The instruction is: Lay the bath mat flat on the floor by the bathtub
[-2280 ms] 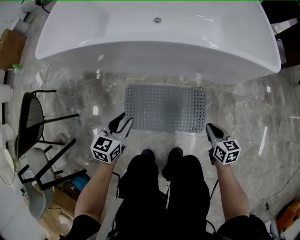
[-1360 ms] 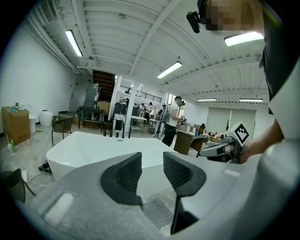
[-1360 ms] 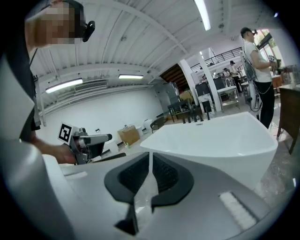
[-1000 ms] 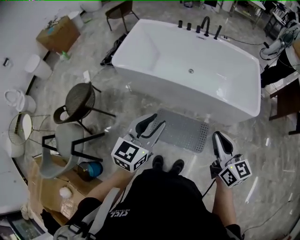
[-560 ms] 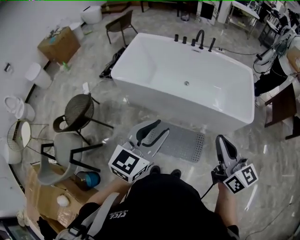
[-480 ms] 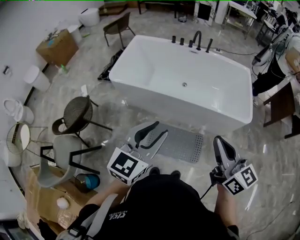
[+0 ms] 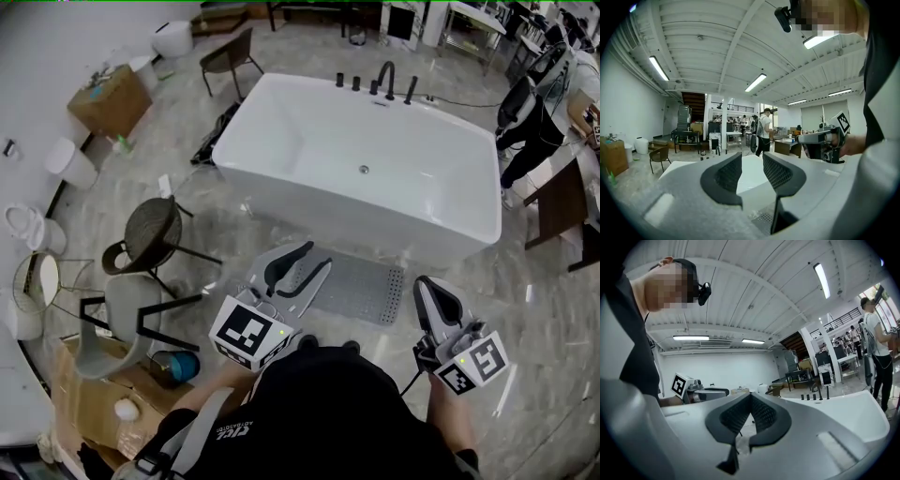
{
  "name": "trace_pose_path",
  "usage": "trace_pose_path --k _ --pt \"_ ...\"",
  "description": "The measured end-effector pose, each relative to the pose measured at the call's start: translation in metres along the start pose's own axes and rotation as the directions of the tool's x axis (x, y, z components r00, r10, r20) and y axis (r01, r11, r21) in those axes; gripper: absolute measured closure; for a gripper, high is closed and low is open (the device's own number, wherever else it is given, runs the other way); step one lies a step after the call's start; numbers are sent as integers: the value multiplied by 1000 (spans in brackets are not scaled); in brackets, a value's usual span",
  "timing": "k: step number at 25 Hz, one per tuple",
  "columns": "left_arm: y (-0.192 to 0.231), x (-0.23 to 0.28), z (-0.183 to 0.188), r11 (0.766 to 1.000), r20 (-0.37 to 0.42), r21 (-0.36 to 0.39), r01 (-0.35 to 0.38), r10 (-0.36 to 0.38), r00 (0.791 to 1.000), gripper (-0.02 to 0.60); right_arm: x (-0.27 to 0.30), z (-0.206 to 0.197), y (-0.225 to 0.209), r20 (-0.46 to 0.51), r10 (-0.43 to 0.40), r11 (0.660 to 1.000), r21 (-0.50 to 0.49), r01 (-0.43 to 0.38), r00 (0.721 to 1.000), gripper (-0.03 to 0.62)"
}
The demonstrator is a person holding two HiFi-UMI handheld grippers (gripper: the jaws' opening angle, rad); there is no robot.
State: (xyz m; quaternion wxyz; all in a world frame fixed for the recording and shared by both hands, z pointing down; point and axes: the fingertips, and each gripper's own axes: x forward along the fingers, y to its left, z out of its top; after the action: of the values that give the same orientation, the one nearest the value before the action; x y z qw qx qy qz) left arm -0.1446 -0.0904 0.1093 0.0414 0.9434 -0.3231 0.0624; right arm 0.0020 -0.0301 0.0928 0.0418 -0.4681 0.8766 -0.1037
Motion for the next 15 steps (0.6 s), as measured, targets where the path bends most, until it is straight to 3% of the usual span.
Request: trace_pose_path --k 15 --pt "-13 -3 -9 1000 -25 -6 7 -7 1000 445 -11 -12 -4 -19 -28 1000 9 28 999 594"
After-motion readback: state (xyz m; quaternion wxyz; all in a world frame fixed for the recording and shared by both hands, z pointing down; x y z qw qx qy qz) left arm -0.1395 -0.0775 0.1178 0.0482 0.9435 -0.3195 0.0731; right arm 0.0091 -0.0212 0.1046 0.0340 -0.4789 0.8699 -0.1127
